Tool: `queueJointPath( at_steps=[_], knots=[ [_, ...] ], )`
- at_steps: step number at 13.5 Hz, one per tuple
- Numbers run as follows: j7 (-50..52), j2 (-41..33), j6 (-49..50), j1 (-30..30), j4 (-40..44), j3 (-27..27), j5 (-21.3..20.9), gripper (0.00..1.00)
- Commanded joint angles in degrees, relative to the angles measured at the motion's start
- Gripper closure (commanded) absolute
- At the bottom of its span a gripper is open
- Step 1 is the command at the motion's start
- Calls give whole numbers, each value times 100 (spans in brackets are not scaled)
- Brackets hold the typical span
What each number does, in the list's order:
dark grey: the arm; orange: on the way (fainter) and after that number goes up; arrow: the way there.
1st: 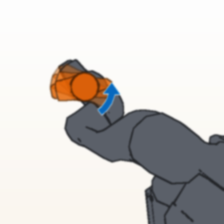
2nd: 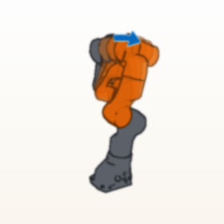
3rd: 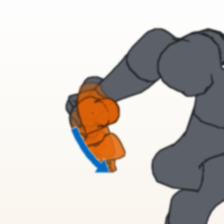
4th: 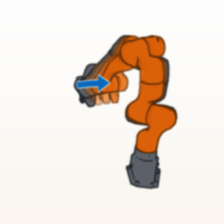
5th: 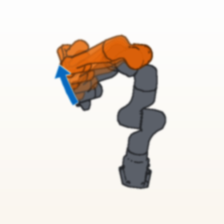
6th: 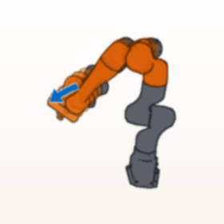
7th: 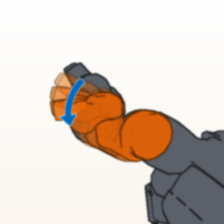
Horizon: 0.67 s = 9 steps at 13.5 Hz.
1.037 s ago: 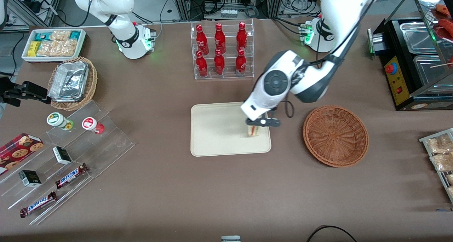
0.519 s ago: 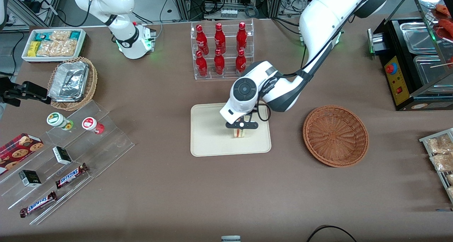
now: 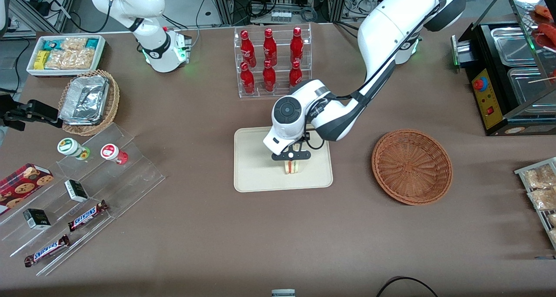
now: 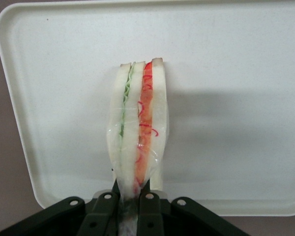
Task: Place sandwich from basket to tray
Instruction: 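Lower the sandwich onto the tray and open the left gripper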
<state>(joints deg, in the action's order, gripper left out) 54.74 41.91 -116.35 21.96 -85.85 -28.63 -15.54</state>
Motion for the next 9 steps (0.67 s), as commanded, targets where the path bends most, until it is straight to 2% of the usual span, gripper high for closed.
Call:
queueJointPath(
  at_steps=[1,9],
  knots=[
    [282,115,-54,98,201,41,-143,100],
    [574,256,-178,168,245,41,-433,100]
  ],
)
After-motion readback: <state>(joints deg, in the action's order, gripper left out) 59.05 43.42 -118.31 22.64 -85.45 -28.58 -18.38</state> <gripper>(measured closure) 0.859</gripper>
